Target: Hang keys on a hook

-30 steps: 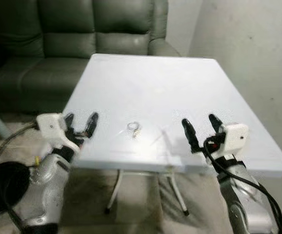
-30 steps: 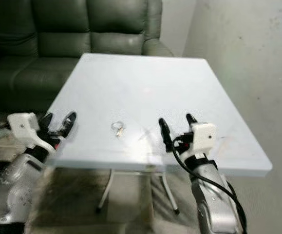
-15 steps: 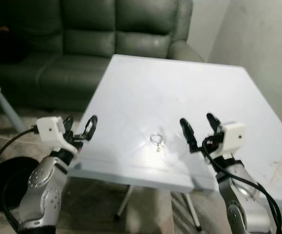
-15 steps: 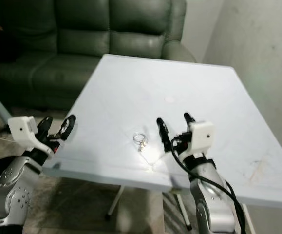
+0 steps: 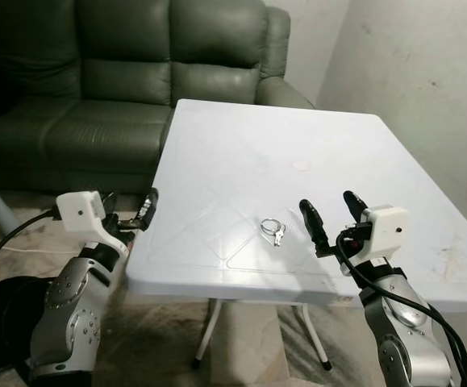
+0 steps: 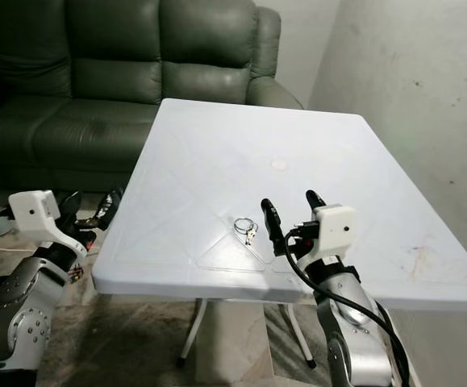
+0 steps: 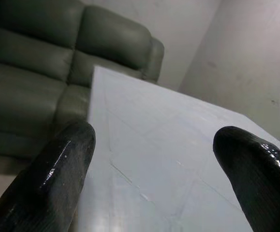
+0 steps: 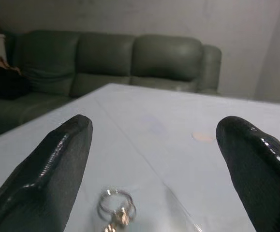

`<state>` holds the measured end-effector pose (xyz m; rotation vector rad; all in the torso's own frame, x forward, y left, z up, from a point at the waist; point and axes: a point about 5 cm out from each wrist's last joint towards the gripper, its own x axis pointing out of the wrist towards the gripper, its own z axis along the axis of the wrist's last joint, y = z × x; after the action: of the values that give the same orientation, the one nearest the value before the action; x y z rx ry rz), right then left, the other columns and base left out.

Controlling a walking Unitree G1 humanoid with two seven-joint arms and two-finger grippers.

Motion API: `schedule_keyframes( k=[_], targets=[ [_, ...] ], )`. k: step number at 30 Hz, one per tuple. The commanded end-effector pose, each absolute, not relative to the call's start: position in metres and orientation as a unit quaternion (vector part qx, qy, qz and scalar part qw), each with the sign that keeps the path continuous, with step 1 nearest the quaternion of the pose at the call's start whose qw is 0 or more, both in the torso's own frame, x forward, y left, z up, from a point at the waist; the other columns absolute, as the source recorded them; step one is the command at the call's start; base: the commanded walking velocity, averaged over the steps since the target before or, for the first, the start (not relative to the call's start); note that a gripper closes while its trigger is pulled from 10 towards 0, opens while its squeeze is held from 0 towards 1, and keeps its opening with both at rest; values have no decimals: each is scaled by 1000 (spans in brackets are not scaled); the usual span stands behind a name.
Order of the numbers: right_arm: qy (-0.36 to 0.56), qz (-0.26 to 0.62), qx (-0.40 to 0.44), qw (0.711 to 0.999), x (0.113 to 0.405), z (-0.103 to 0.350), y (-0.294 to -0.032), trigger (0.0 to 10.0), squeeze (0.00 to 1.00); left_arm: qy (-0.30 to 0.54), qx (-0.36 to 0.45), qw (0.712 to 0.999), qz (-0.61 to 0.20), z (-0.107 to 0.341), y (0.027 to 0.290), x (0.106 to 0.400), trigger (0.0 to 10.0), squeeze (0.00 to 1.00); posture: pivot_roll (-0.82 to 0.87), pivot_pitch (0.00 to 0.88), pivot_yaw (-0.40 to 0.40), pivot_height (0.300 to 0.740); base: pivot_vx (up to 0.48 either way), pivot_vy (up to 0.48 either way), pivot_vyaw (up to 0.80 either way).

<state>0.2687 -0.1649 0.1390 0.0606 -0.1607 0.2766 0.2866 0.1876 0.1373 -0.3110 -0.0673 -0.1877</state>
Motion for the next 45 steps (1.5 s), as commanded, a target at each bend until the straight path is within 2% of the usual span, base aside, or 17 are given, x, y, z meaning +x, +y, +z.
schedule_keyframes(
  k=[1, 10, 15, 21, 27, 35, 45],
  targets=[
    [-86, 135, 27, 987, 269, 144, -169, 10000, 0, -39, -157, 982, -93, 141, 185, 288, 10000, 0, -25, 0, -52, 740, 0, 0, 0],
    [-83, 135, 25, 987, 269, 144, -170, 10000, 0, -38, -158, 983, -85, 140, 186, 286, 10000, 0, -27, 5, -55, 740, 0, 0, 0],
    [-82, 135, 24, 987, 269, 144, -170, 10000, 0, -56, -169, 980, -92, 143, 182, 285, 10000, 0, -30, 13, -55, 740, 0, -395, 0],
    [-77, 135, 23, 988, 269, 143, -172, 10000, 0, -51, -167, 982, -67, 143, 184, 285, 10000, 0, -31, 21, -56, 740, 0, 0, 0],
    [-58, 164, -9, 985, 273, 142, -173, 10000, 0, -41, -148, 986, -71, 138, 178, 282, 10000, 0, -30, 28, -59, 740, 0, 0, 0],
    [-43, 213, -46, 975, 289, 144, -169, 10000, 0, -41, -136, 984, -103, 137, 163, 274, 10000, 0, -13, 36, -70, 740, 0, 0, 0],
    [-42, 291, -52, 954, 318, 152, -146, 10000, 0, -46, -107, 981, -156, 142, 143, 265, 10000, 0, 12, 41, -79, 740, 0, 0, 0]
  ],
)
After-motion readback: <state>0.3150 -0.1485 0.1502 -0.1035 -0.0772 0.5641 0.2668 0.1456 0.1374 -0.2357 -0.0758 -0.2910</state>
